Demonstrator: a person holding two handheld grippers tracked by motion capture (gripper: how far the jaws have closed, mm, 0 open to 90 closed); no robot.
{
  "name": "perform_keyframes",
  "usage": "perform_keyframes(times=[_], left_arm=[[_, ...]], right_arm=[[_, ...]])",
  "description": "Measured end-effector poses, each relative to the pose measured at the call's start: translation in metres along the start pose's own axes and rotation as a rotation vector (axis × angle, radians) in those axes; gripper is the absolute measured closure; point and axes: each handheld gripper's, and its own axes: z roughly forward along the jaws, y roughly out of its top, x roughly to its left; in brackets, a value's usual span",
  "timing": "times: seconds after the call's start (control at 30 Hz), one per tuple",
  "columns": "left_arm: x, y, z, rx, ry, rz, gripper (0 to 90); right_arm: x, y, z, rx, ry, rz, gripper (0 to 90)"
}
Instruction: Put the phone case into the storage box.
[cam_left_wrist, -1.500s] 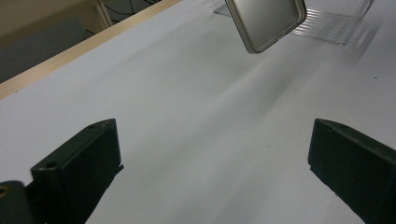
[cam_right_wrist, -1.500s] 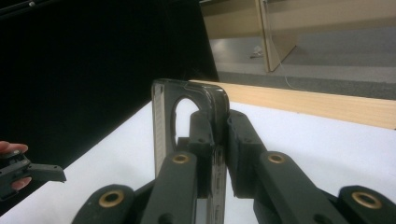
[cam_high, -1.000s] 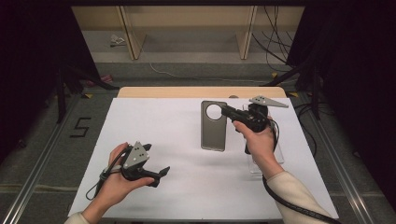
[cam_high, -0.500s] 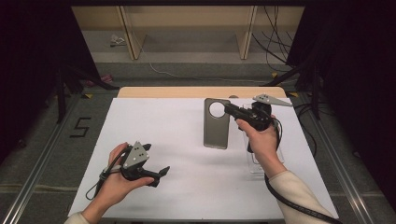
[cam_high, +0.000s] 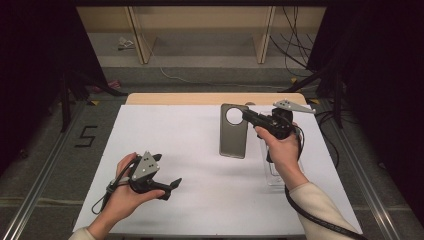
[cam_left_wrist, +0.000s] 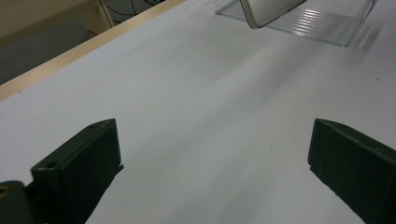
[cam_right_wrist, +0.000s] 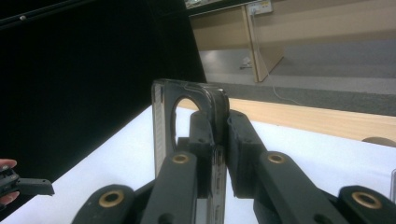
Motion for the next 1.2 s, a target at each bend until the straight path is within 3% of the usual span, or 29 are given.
perform_keyframes(times=[1.2], left_arm=[[0.0004,-0.0002,0.0002,-0.001,0.001,-0.002,2.1]], right_arm=[[-0.0077,0.0050,-0.0069,-0.019,-0.028,0.000,81.8]])
